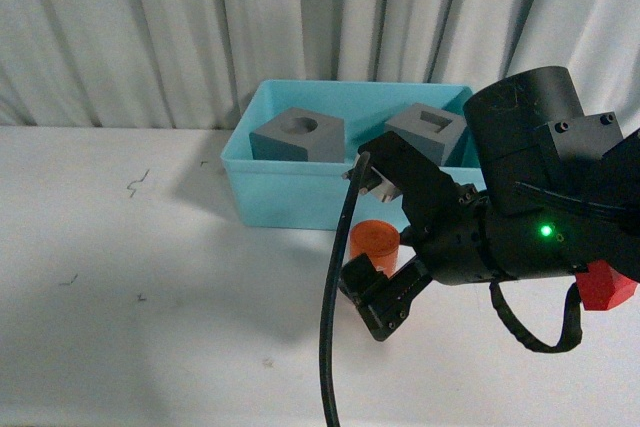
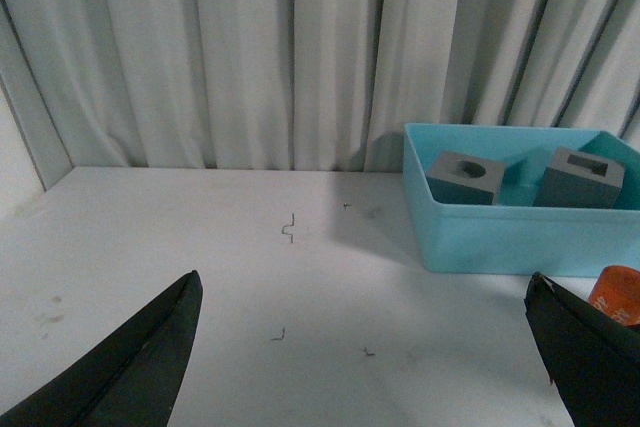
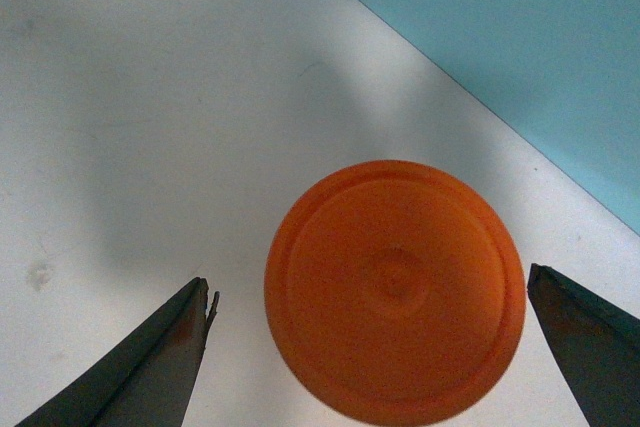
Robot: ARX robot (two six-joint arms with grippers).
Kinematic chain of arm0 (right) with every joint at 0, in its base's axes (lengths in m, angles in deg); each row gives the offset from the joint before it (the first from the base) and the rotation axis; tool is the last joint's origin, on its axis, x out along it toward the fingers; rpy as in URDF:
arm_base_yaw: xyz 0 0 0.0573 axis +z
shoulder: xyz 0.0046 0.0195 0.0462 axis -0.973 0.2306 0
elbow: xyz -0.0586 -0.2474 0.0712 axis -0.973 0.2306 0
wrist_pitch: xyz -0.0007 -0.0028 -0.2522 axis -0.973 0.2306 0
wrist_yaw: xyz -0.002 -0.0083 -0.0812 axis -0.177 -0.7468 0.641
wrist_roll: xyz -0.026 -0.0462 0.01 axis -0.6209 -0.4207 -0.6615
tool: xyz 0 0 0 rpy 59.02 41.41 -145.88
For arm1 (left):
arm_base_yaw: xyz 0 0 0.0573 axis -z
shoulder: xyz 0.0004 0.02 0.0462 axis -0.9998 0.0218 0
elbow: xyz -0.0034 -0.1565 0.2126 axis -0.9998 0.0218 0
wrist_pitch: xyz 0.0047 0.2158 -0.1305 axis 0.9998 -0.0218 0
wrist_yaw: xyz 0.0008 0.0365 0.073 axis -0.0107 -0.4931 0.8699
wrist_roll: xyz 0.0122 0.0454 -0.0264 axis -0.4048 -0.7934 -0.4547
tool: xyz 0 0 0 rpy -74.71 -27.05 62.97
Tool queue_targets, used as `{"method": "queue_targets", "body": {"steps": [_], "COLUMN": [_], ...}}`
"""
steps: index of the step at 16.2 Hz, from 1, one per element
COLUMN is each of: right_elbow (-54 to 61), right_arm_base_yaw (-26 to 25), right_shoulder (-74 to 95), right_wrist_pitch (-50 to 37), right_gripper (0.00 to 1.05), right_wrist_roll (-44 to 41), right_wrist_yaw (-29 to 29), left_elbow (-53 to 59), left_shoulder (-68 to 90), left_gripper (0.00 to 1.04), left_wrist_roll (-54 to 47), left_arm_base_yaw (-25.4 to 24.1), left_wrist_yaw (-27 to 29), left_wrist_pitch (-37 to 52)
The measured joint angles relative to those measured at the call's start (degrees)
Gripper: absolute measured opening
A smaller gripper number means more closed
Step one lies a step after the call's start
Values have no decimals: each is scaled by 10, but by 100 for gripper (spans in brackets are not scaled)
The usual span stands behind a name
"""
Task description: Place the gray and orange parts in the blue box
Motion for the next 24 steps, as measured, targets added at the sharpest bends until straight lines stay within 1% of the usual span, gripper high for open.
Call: {"method": "queue_targets", "body": {"steps": [9,10,11,12,14,15,16,19,21,22,23,24], "right_elbow": [-24,-24,-24,-25,-25,-25,-24,6,46,81,71,52], "right_arm_base_yaw": [11,11,11,11,11,10,10,6,3,-1,-18,-24], "right_shoulder": [13,14,14,15,17,18,18,0,-44,-138,-254,-248], "right_wrist_pitch": [-11,-14,-17,-20,-28,-31,-36,-57,-75,-80,-144,-154], "right_gripper": [98,95,88,79,57,49,47,47,47,47,47,47], "right_wrist_roll": [19,21,21,21,21,21,22,34,61,75,109,114], "right_wrist_yaw": [8,8,8,7,3,2,2,-9,-45,-80,-87,-69], "left_elbow": [0,0,0,0,0,0,0,0,0,0,0,0], "left_shoulder": [0,0,0,0,0,0,0,0,0,0,0,0], "left_gripper": [98,98,98,98,98,98,98,98,98,98,98,98], "left_wrist_roll": [0,0,0,0,0,0,0,0,0,0,0,0], "left_arm_base_yaw": [0,0,0,0,0,0,0,0,0,0,0,0], "left_wrist_yaw": [0,0,0,0,0,0,0,0,0,0,0,0], "left_wrist_pitch": [0,0,0,0,0,0,0,0,0,0,0,0]}}
